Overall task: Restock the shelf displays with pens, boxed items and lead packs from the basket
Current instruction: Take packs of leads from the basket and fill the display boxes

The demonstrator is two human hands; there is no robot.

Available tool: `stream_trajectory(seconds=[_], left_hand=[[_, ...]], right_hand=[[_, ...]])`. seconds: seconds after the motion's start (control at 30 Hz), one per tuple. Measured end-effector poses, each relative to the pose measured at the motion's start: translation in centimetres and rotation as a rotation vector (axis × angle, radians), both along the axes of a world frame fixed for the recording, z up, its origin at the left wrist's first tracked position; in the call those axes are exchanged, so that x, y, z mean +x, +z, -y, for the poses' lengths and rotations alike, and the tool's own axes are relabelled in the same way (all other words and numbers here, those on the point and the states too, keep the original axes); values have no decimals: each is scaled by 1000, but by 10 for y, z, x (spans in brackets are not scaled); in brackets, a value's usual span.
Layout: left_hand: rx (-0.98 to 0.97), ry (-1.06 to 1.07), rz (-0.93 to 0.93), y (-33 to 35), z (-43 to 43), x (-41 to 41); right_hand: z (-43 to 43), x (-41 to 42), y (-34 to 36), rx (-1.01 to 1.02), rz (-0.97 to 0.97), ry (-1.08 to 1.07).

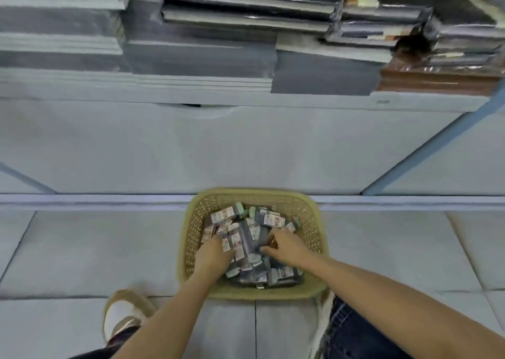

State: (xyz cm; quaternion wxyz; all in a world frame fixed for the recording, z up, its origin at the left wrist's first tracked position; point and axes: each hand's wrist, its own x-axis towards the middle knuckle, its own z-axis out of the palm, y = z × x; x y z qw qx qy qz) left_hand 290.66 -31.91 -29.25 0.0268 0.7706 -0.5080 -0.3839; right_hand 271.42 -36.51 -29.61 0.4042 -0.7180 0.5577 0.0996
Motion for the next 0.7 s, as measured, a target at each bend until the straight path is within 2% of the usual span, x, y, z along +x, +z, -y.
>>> stream_trajectory(seconds=[0.1,0.27,0.37,0.47,0.6,0.7], left_hand=[[58,151,-2,-18,0,-5],[12,446,-124,-30,1,-10],[26,514,-224,-33,1,-13],[-6,486,-274,-36,2,-9],[-48,555,-384,-35,2,4],[-65,652,-491,-31,3,10]], right_hand=[[-4,5,-22,-56,18,-196],[0,11,-39,-139,10,-381],[7,8,-46,4,76,-423],[17,-3,-46,161,190,-422],[22,-17,-41,212,292,-324],[25,-27,-32,240,438,-375]])
